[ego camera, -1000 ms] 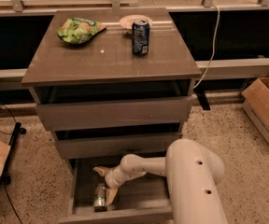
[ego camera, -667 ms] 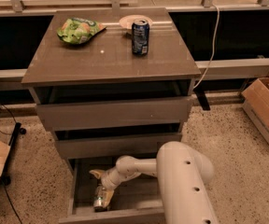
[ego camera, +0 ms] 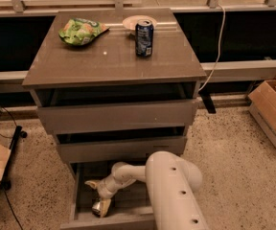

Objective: Pick 7up can from bottom drawer and place on counter

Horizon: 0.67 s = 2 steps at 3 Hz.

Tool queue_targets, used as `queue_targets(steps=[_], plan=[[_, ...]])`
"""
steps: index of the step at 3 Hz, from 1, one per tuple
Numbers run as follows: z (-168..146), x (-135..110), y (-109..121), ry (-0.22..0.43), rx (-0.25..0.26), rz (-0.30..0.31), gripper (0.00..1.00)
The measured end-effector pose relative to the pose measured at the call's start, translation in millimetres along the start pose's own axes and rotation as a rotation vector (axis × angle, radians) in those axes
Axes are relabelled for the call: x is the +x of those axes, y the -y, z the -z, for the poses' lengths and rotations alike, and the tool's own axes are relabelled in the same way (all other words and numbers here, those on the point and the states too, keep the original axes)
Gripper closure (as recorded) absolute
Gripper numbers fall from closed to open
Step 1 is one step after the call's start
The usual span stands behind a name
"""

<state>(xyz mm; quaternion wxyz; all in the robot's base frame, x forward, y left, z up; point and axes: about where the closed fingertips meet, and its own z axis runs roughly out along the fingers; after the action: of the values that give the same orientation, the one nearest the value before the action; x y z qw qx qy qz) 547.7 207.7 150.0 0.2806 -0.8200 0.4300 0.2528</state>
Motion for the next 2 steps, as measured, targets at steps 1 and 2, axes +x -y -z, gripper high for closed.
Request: queue_targets(steps=[1, 2], plan=[[-14.2, 3.7, -4.4, 0.0, -0.032, -0.007, 0.0], [-18.6, 6.1, -5.5, -0.004, -0.042, -0.018, 0.11]])
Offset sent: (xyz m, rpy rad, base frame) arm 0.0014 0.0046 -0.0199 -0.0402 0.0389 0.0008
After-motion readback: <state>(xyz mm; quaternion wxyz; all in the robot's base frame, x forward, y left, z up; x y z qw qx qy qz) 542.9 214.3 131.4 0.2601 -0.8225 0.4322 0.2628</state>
